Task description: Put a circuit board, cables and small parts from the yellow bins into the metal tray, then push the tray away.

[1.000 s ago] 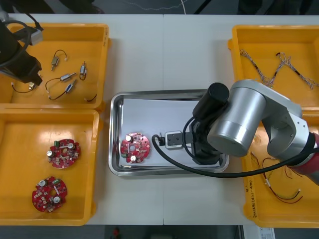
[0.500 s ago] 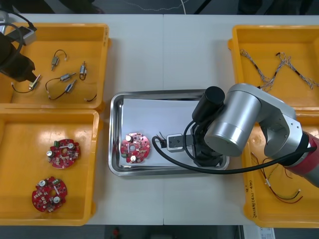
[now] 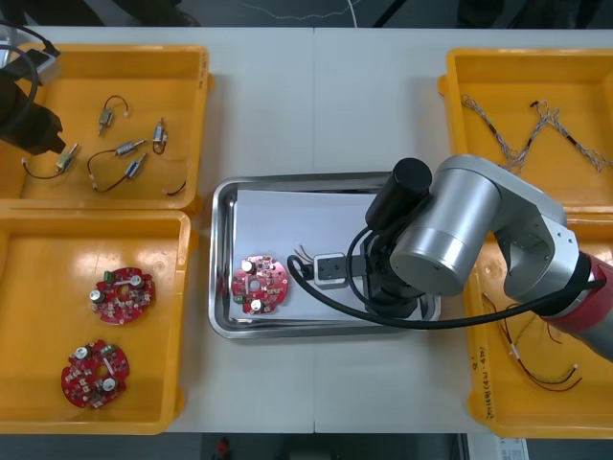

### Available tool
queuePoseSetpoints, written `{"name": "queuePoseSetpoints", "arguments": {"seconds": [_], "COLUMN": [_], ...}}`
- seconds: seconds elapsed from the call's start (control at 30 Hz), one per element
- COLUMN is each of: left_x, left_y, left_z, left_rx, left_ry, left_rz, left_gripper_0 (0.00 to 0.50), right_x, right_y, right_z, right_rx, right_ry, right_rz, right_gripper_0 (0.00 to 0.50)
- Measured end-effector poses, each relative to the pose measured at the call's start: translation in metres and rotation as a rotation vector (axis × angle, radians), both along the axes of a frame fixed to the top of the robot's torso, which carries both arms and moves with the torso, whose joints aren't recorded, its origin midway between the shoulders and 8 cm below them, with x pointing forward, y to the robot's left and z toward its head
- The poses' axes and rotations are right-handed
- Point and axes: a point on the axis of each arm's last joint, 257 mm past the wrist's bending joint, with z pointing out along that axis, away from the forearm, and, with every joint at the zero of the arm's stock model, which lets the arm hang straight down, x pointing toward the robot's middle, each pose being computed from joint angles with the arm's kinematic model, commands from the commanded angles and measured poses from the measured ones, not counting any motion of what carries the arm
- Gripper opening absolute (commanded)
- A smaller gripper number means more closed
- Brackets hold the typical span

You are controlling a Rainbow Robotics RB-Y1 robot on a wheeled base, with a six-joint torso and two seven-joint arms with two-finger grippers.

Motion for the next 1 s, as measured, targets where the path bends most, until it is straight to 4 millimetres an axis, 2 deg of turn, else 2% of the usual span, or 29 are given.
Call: {"name": "queuePoseSetpoints", "arguments": {"seconds": [0.53, 1.0], "left_x": [0.017, 0.012], "left_y": [-0.005, -0.001], "left_z": [-0.014, -0.048], "left_rx": [0.043, 0.03], "left_ry": [-0.051, -0.058], "left_rz": [-0.033, -0.033], "left_gripper_0": [0.5, 0.5], "right_x": [-0.005, 0.006], "right_y": [-0.016, -0.011], "right_z": [0.011, 0.022], "right_rx": [-0.082, -0.09], "right_ry": [-0.015, -0.083], "right_rz": [-0.009, -0.011], "right_gripper_0": [0.5, 0.5]}}
